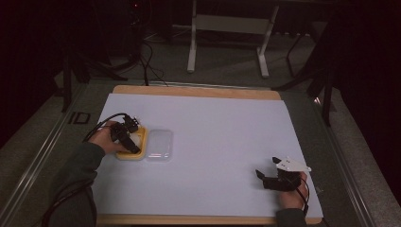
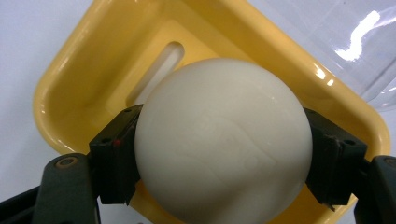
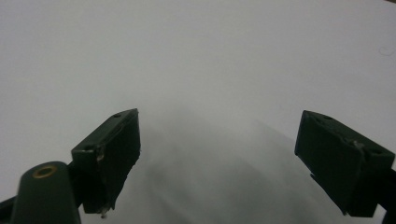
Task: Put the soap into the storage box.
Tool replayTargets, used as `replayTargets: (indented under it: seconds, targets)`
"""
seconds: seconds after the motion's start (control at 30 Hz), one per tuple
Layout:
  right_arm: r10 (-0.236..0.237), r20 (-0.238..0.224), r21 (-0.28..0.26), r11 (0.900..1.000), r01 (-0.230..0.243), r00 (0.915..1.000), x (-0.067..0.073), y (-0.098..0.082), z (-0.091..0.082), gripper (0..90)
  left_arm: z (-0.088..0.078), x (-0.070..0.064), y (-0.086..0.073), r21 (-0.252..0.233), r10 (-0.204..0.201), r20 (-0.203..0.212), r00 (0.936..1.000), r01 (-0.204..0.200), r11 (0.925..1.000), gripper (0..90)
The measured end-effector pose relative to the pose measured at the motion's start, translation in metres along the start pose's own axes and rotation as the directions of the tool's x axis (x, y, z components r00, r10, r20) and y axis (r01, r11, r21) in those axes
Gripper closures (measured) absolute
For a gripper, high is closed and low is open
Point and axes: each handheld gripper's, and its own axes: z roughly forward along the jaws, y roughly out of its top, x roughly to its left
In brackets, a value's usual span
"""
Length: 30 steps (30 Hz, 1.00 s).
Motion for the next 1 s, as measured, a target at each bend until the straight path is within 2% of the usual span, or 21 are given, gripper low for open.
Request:
replayTargets:
  seconds: [0.1,0.17,0.27,0.57,0.8,1.0]
  targets:
    - [0.000,0.000,0.001,1.000,0.000,1.0000,0.000,0.000,0.000,14.2,0.001,0.001,-0.001,0.006,0.004,0.003,1.0000,-0.004,1.0000,22.9]
    - [0.000,0.000,0.001,1.000,0.000,1.0000,0.000,0.000,0.000,14.2,0.001,0.001,-0.001,0.004,-0.005,0.024,0.9997,0.005,1.0000,20.2]
    - [0.000,0.001,0.001,1.000,0.000,1.0000,0.000,0.000,0.000,14.2,0.002,-0.001,-0.001,0.004,0.005,0.009,0.9999,-0.005,1.0000,17.3]
    - [-0.001,0.002,0.001,1.000,0.001,1.0000,0.000,0.000,0.000,14.2,0.000,0.000,-0.002,-0.020,0.004,0.005,1.0000,-0.004,0.9998,15.2]
    - [-0.001,0.002,0.000,1.000,0.001,1.0000,0.000,0.000,0.000,14.2,-0.010,0.002,-0.004,-0.050,0.003,-0.010,0.9999,-0.004,0.9988,13.3]
    - [-0.002,0.003,-0.001,1.000,0.002,1.0000,0.000,0.000,0.000,14.2,-0.026,0.003,-0.008,-0.102,-0.004,-0.018,0.9998,0.003,0.9948,14.0]
